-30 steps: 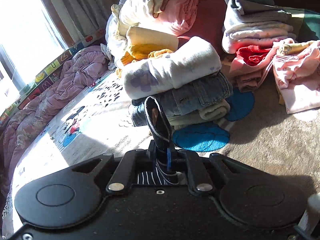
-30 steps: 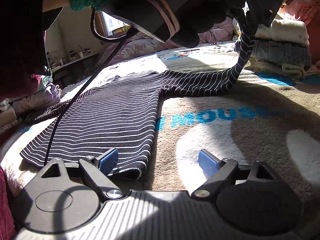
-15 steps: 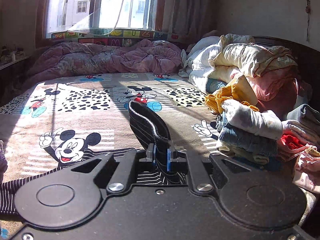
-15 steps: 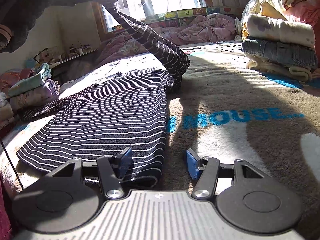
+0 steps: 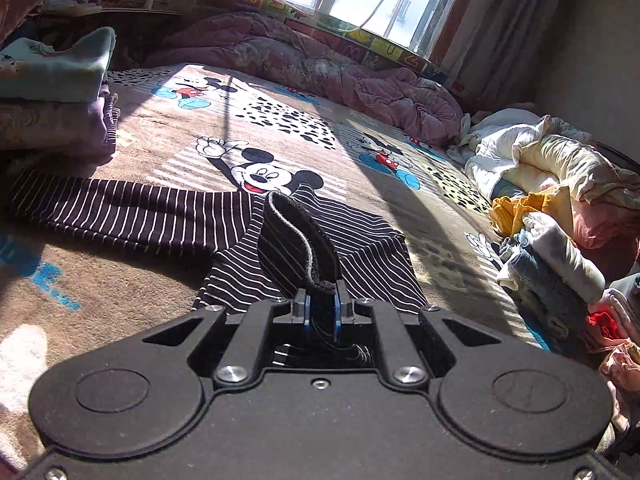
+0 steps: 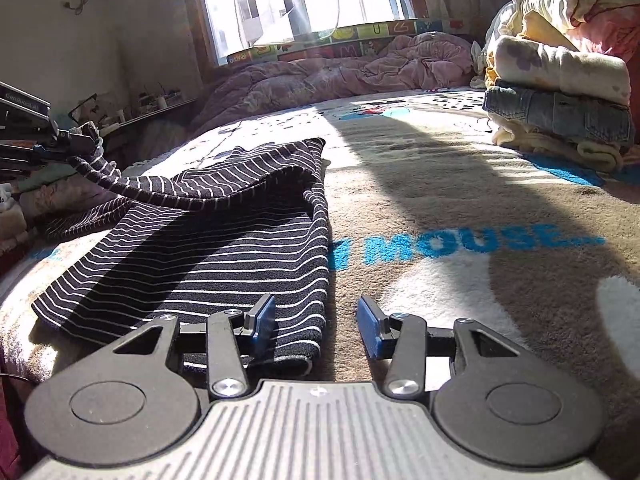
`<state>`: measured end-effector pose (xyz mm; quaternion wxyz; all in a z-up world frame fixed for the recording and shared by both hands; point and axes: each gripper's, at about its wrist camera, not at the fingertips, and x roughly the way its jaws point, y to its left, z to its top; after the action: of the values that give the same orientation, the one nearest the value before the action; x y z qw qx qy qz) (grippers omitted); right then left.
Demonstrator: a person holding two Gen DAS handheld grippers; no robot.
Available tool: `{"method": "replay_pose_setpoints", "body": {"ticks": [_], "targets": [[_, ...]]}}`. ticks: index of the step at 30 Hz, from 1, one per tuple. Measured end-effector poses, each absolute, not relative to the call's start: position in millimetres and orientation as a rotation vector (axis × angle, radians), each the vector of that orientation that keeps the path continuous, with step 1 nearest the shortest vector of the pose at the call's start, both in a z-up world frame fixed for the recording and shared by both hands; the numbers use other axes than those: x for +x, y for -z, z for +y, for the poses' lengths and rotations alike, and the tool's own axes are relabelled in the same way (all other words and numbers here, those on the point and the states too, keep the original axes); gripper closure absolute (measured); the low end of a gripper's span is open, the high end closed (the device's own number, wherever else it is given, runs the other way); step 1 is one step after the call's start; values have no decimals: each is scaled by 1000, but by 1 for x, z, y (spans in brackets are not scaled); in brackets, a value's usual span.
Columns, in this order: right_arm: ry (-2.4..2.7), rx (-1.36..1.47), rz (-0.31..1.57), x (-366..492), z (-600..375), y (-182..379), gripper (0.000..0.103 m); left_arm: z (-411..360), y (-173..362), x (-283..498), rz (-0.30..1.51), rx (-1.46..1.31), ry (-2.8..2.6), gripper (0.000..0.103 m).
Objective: Fold clothes
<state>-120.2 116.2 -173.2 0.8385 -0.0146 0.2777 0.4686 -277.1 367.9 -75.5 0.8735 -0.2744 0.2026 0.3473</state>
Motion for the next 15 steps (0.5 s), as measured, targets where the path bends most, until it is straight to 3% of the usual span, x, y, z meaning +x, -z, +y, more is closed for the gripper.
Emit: {"method": "replay_pose_setpoints", "body": {"ticks": [8, 11, 12, 15], "targets": [[-980, -136, 567, -125, 124, 172, 70, 396, 83, -285, 398, -574, -696, 95], [-992, -122, 562, -126, 123, 169, 79, 405, 68, -266, 405, -470, -665, 95], [-996, -118, 561, -127, 123, 168, 87, 409, 64, -261, 405, -453, -662, 95], [-1009, -104, 556, -128, 122, 165, 92, 426, 47, -244, 396, -425, -631, 95]]}}
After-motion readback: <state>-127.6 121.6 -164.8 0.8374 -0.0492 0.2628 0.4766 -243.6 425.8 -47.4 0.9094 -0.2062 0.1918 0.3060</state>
